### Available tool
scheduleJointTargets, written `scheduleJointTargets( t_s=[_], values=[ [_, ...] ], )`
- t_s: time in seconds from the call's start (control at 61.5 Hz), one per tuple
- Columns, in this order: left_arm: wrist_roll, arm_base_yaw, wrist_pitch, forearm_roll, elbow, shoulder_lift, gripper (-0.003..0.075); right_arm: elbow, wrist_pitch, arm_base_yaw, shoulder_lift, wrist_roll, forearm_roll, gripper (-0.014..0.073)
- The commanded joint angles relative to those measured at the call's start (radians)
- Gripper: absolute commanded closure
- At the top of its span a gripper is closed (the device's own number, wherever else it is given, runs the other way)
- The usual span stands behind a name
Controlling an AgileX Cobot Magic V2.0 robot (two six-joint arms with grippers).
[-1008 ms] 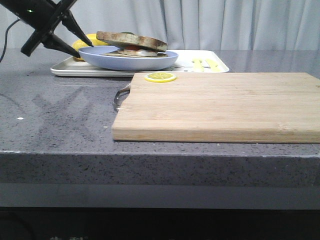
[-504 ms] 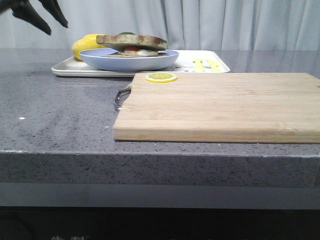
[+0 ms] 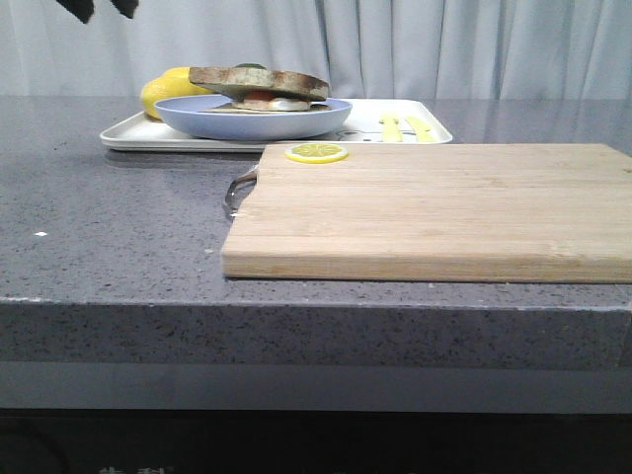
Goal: Place bread and move sandwich to tray
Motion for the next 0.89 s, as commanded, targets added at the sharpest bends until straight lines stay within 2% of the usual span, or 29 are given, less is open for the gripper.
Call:
scheduleJointTargets(
  t_s=[0.0, 0.422, 0.731, 0.877],
  values=[
    [0.024, -0.007, -0.118, -0.001, 0.092, -0.148, 0.044, -0.021, -0.072, -0.004, -0.002, 0.0, 0.008, 0.0192],
    [0.136, -0.027, -0.43, -0.006, 0.726, -0.721, 0.044, -0.021, -0.072, -0.004, -0.002, 0.0, 0.008, 0.0192],
    [0.14, -0.027, -0.559, -0.001, 1.03, -1.145, 0.044, -0.021, -0.086, -0.004, 0.0, 0.0, 0.008, 0.0192],
    [0.14, -0.027, -0.576, -0.001, 1.111, -1.251, 0.044, -0.021, -0.085, -0.004, 0.0, 0.0, 0.01, 0.0192]
  ],
)
